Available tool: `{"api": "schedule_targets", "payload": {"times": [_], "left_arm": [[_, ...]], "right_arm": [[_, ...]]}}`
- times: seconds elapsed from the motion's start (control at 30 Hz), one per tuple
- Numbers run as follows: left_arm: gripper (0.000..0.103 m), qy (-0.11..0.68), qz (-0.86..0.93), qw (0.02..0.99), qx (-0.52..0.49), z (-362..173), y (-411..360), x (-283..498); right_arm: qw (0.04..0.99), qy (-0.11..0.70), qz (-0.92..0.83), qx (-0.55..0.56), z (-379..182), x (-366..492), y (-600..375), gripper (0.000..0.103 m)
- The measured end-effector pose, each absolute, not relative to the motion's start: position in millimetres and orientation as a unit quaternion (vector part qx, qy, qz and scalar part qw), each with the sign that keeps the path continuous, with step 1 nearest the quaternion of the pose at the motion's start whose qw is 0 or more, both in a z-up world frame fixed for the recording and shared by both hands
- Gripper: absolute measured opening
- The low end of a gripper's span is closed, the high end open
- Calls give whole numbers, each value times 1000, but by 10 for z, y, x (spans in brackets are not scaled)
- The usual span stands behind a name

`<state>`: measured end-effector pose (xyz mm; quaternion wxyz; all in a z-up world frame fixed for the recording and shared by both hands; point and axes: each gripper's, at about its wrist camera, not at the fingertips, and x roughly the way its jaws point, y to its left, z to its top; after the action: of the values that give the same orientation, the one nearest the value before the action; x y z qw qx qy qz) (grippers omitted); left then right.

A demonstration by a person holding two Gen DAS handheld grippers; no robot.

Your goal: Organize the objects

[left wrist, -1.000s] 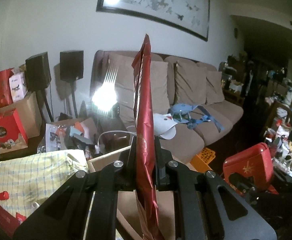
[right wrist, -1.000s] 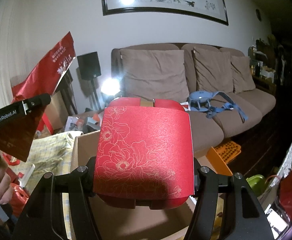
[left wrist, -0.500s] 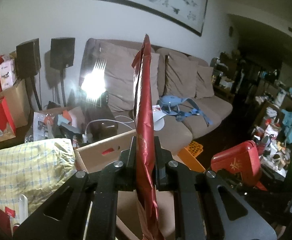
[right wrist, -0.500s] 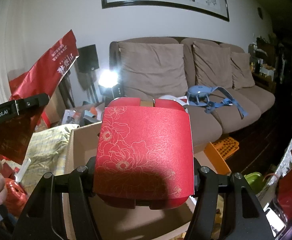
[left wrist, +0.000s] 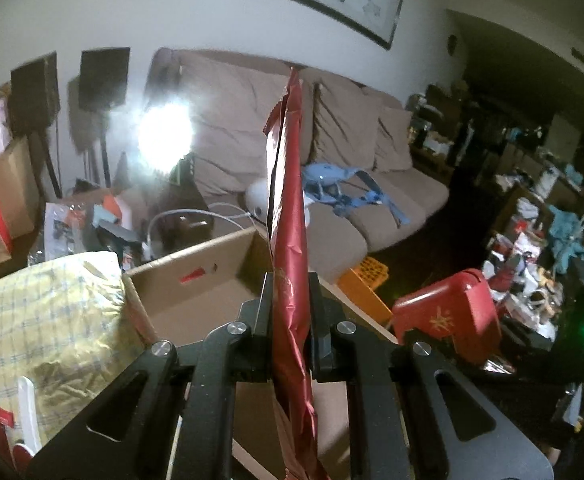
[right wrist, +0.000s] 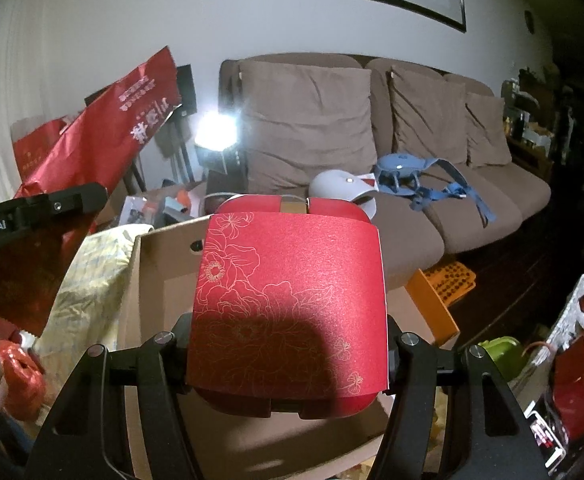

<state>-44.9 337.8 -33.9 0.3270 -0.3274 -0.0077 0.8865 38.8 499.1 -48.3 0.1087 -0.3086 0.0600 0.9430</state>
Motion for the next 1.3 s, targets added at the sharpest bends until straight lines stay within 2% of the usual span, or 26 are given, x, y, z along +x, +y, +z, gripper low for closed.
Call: {"api": "schedule_targets", "payload": {"times": [1.3], "left_arm": [[12,33,862,319,-393,-797,3645,-472]], "right_arm": [[94,63,920,-376,-882,173,5003,65]]}}
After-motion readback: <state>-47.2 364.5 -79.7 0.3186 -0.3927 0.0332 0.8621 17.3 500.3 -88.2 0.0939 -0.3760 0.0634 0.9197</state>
